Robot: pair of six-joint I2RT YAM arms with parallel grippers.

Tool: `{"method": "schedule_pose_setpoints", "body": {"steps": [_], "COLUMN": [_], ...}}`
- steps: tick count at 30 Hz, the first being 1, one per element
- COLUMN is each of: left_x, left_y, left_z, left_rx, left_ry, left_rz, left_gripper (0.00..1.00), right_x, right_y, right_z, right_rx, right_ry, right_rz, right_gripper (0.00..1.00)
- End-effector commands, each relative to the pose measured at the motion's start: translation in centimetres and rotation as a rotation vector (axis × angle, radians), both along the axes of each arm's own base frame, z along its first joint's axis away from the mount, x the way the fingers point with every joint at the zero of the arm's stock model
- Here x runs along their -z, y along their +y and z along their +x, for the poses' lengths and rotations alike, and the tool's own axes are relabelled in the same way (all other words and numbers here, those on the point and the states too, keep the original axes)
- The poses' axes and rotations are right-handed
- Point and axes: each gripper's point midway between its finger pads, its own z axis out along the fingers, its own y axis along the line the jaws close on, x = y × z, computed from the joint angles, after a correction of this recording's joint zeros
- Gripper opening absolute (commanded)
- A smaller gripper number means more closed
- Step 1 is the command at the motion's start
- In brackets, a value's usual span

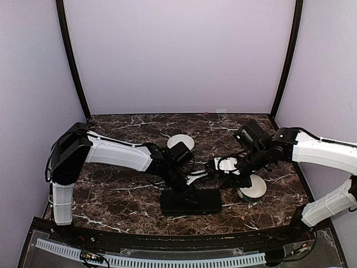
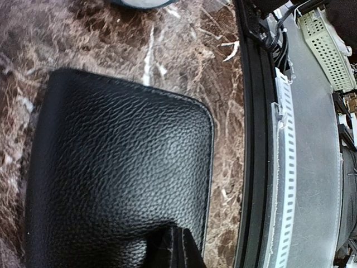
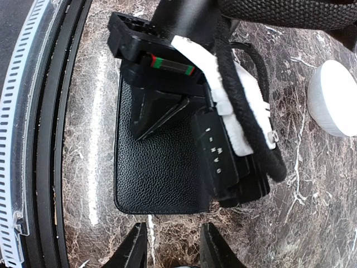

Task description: Sort the hair-cutting tools

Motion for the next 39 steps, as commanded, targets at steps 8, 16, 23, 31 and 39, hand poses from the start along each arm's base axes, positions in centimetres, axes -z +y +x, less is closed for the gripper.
{"method": "schedule_pose_setpoints", "body": {"steps": [8,16,23,31,39], "left_x": [-2.3,-6.4,-6.4,-3.3,-2.4], "left_y": [-0.6,1.0,2.9,3.4,3.5], "left_z": [0.6,5.6,10.1,11.4,11.6], "left_rx": [0.016,-0.116,-0.272,-0.329,-0.343], "left_ry": [-0.062,-0.221,-0.235,-0.228,-0.223], "left_rz": [-0.013,-0.056,-0.048,0.058,0.084], "left_gripper": [0.0,0.05,0.11,0.1,0.09], "right_x": [-0.3,0.9,4.1,6.2,6.7], "right_y": [0.1,0.6,1.6,2.7,4.1], "right_z": [0.3,-0.4,-0.7,-1.6,-0.7], "right_rx": [0.01,-0.011,-0.015,-0.041,0.001], "right_ry": [-0.023,0.018,-0.054,-0.097,-0.157], "right_rz": [0.01,0.011,-0.052,-0.105,-0.112], "right_gripper": [0.33,0.38,0.48,0.55,0.59]}}
